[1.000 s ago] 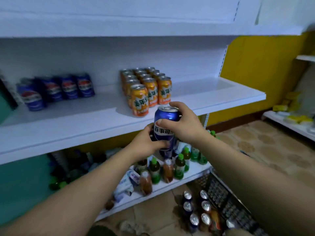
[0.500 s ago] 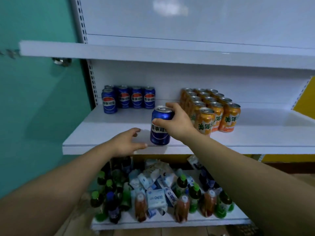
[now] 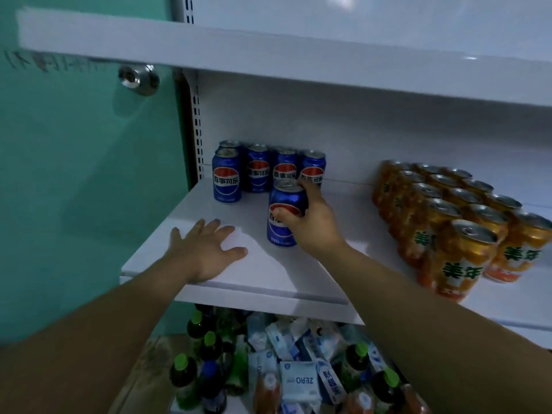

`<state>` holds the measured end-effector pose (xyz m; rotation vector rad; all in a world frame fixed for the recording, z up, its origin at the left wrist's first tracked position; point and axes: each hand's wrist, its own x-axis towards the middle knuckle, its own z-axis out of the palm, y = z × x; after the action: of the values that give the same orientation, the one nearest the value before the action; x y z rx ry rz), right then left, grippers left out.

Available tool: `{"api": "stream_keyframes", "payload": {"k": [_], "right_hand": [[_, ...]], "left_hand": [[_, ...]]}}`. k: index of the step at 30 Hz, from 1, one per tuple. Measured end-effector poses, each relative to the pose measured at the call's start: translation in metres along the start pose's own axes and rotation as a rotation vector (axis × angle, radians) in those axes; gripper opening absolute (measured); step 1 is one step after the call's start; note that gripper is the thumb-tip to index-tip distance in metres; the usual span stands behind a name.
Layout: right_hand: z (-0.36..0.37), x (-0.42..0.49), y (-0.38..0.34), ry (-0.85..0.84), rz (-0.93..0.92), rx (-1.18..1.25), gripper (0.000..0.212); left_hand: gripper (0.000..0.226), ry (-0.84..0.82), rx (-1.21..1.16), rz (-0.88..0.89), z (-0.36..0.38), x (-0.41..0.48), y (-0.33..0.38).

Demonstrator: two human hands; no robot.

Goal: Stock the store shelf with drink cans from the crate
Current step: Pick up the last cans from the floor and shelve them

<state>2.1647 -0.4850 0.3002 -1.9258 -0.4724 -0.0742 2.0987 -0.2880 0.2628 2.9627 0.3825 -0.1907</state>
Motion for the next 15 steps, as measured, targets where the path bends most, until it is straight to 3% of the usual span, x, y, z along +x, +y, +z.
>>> {"api": "stream_keyframes", "payload": {"k": [6, 15], "right_hand": [[0.034, 0.060, 0.002, -0.008, -0.016, -0.111, 0.078], [0.061, 0.106, 0.009, -0.041, -0.059, -0.091, 0.087]], "left_hand": [[0.076, 0.034, -0.014, 0.017, 0.004, 0.002, -0.004], [0.076, 0.036, -0.041, 0.027, 0.004, 0.002, -0.004]]}}
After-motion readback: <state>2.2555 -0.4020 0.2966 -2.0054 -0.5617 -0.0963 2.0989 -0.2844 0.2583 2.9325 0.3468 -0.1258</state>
